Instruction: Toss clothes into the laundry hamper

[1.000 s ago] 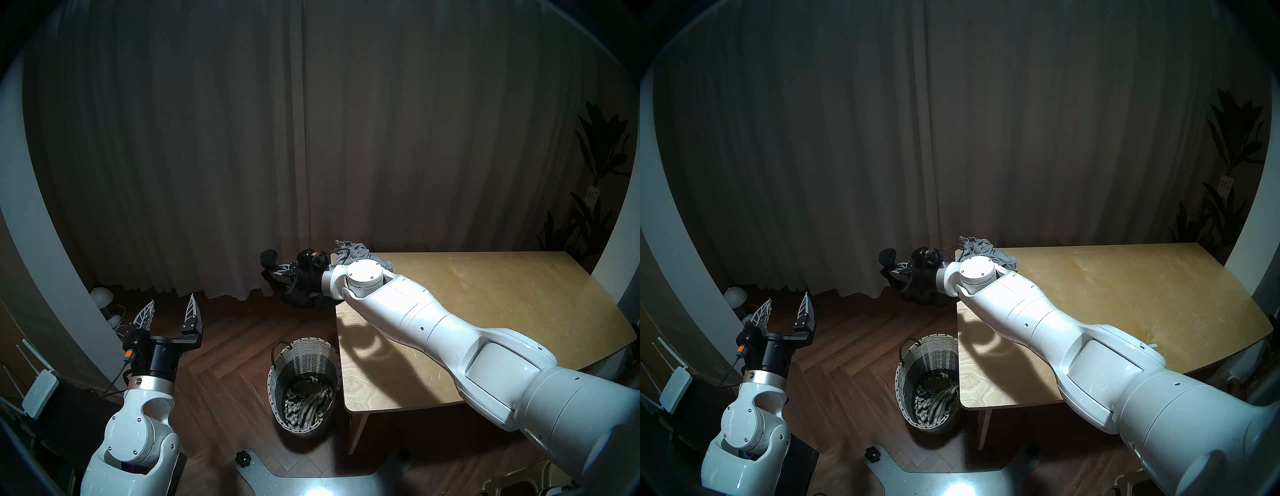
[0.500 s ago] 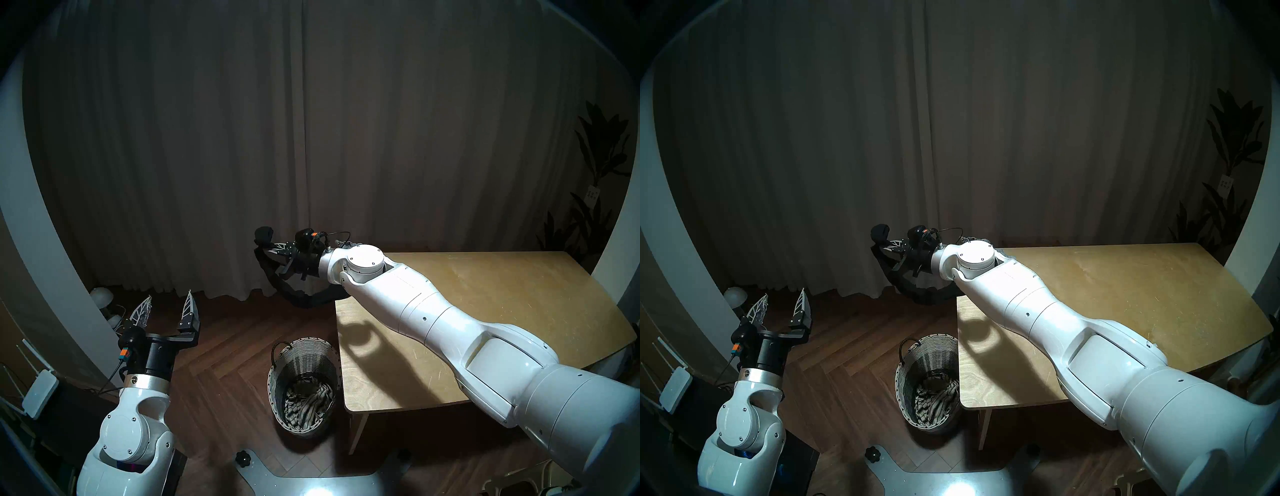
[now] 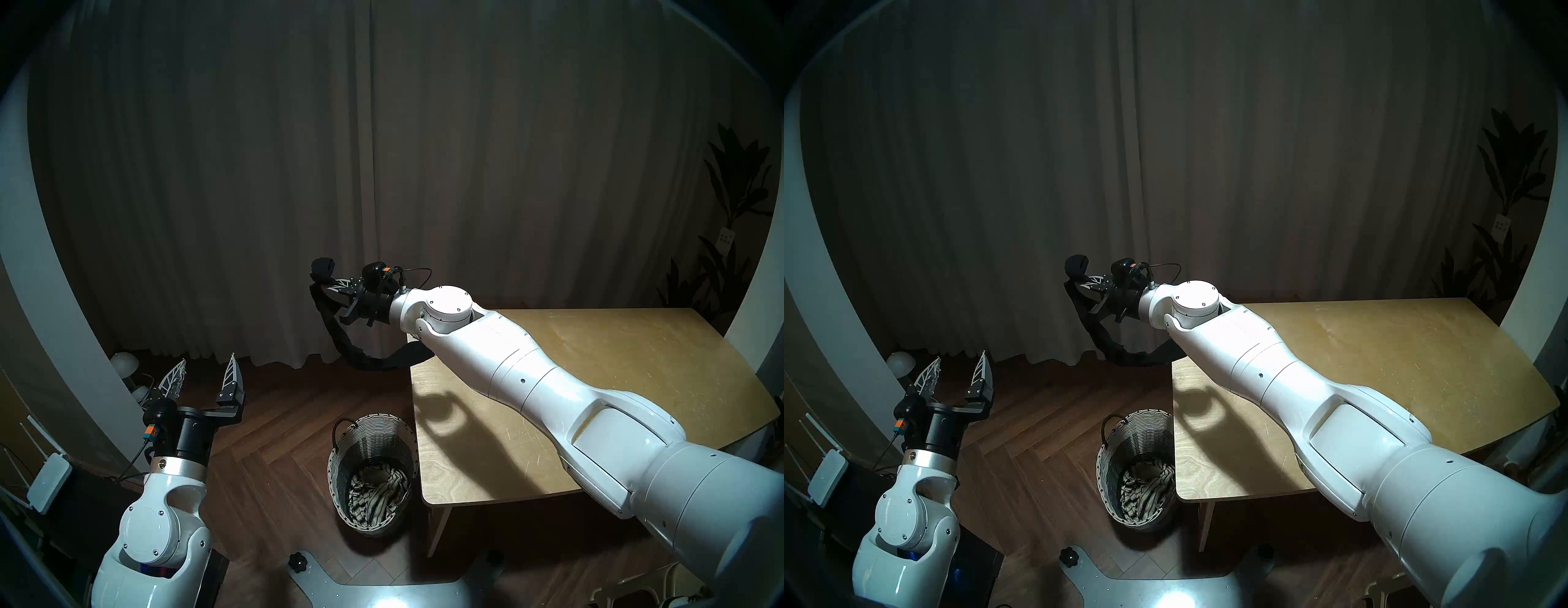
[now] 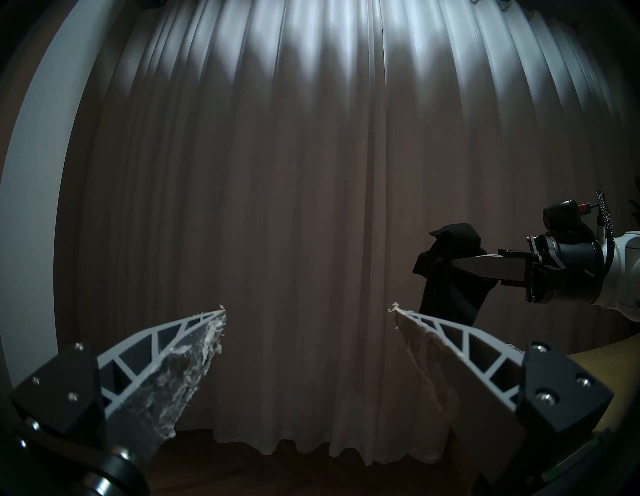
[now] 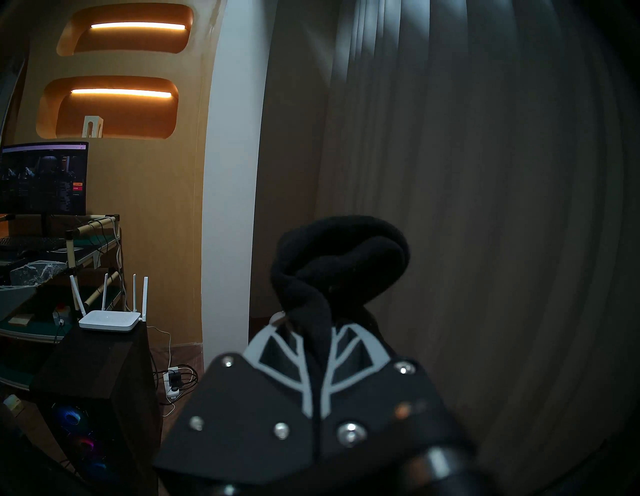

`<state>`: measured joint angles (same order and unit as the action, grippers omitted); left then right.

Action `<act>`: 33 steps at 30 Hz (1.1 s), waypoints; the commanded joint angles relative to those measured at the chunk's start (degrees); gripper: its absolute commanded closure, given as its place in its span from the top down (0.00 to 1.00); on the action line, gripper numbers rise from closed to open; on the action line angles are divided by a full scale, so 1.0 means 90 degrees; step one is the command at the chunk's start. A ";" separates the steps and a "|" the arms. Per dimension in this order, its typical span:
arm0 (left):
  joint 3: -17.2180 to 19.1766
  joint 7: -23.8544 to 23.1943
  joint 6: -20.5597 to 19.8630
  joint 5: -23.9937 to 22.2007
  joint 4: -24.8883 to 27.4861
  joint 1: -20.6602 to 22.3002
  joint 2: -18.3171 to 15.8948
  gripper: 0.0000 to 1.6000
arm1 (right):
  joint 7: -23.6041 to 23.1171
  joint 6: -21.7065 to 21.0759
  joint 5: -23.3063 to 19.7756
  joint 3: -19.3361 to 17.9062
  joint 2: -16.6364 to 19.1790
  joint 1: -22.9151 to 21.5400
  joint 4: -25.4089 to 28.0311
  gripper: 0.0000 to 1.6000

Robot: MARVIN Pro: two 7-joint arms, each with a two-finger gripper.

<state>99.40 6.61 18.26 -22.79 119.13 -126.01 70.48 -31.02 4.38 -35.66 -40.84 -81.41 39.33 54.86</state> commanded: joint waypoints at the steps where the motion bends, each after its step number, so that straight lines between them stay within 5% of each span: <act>1: 0.0057 -0.0014 0.0068 -0.0003 0.0164 0.0036 -0.0016 1.00 | 0.0150 0.0065 0.0052 -0.0100 -0.0294 -0.0446 0.0014 0.00; 16: -0.0057 -0.0039 0.0113 -0.0264 -0.0216 0.0050 0.0123 1.00 | 0.0416 0.0385 0.0483 0.0184 -0.1112 -0.0916 -0.2005 0.00; 24: -0.0038 -0.0037 0.0359 -0.0438 -0.0520 -0.0017 0.0311 1.00 | 0.0344 0.0605 0.0770 0.0521 -0.1331 -0.0903 -0.2246 0.00; 33: -0.0047 -0.0230 0.0628 -0.0474 -0.0563 -0.0127 0.0308 1.00 | 0.0000 0.1199 0.0833 0.0522 -0.0962 -0.0850 -0.2594 0.00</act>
<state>98.85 5.71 21.64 -27.48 112.80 -126.43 73.43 -29.10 11.04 -27.65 -35.01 -91.85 32.80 31.41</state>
